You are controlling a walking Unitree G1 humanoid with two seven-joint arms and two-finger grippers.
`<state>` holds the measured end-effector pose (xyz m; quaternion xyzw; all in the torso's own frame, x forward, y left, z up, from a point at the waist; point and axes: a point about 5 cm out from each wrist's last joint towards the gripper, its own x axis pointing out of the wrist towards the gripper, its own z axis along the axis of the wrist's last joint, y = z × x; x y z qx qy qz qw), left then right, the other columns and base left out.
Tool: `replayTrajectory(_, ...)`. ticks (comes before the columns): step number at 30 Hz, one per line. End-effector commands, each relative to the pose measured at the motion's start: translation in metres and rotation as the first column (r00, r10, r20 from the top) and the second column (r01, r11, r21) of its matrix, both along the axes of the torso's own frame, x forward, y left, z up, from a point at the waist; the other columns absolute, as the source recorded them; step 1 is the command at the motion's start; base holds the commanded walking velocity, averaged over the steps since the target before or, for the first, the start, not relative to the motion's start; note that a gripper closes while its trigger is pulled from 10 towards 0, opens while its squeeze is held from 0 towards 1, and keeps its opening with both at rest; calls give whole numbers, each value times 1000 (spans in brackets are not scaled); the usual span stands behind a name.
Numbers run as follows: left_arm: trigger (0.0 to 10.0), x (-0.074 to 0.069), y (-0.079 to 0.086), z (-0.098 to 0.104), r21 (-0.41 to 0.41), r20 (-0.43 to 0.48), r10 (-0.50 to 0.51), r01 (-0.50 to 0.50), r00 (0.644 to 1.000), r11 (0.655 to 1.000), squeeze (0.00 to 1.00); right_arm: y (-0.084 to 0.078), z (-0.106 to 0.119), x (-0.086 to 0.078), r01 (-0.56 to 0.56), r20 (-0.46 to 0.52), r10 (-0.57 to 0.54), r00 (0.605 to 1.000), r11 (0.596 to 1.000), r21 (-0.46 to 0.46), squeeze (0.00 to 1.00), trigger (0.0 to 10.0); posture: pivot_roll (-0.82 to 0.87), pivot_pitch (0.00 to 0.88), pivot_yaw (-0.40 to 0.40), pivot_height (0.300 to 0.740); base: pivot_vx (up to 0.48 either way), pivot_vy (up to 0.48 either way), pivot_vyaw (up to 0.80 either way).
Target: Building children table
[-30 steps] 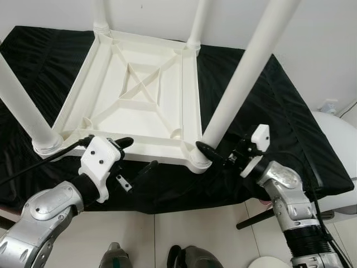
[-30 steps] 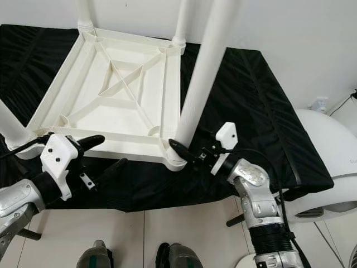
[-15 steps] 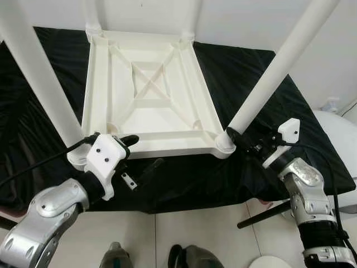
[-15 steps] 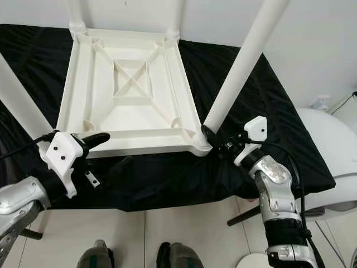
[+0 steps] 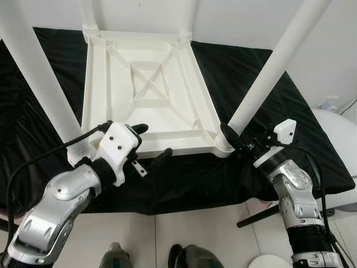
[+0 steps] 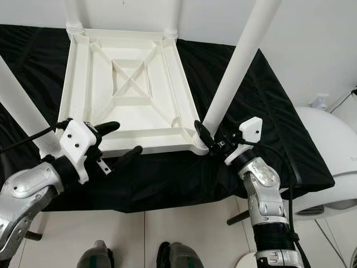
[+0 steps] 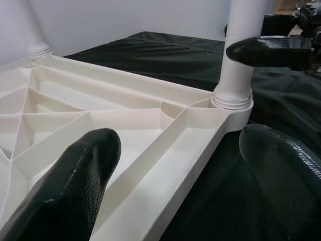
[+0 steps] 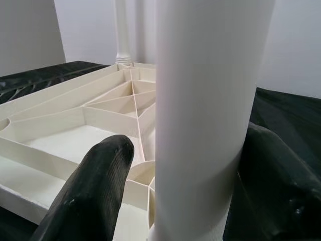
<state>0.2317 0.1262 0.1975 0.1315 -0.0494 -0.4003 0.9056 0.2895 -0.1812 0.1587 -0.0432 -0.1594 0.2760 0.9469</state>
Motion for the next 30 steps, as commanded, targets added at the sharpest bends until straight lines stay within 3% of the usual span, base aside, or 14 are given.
replayTrajectory(1,10000,1,-3,0,4,10,-15,15,1000,1000,0,0,-3,3,14,-9,-14,1000,1000,-1,0,10000,63,87,-100,740,0,0,0)
replayTrajectory(4,10000,2,-2,1,5,16,-13,13,1000,1000,0,4,-3,8,34,-7,-34,999,999,21,0,10000,63,87,-100,740,0,0,0)
replayTrajectory(8,10000,0,-4,2,-5,19,-14,14,1000,1000,0,30,-2,25,83,7,-85,996,988,131,0,10000,75,83,-105,740,0,0,0)
replayTrajectory(12,10000,0,-4,2,-5,19,-14,14,1000,1000,0,30,-2,25,83,7,-85,996,988,131,0,10000,75,83,-105,740,0,0,0)
replayTrajectory(13,10000,-2,-6,1,-6,18,-15,15,1000,1000,0,43,-2,30,102,9,-105,994,980,170,0,10000,86,80,-112,740,0,0,0)
replayTrajectory(16,10000,-3,-6,1,-7,18,-12,12,1000,1000,0,48,-3,31,106,1,-108,994,976,192,0,10000,86,80,-113,740,0,0,0)
replayTrajectory(24,10000,-2,-5,1,-8,15,-10,10,1000,1000,0,51,-10,31,109,-10,-109,994,977,185,0,10000,76,76,-110,740,0,0,0)
replayTrajectory(30,10000,-2,-9,-1,-1,4,-35,35,999,999,0,47,-6,17,114,14,-120,993,972,204,0,10000,70,81,-108,740,0,0,0)
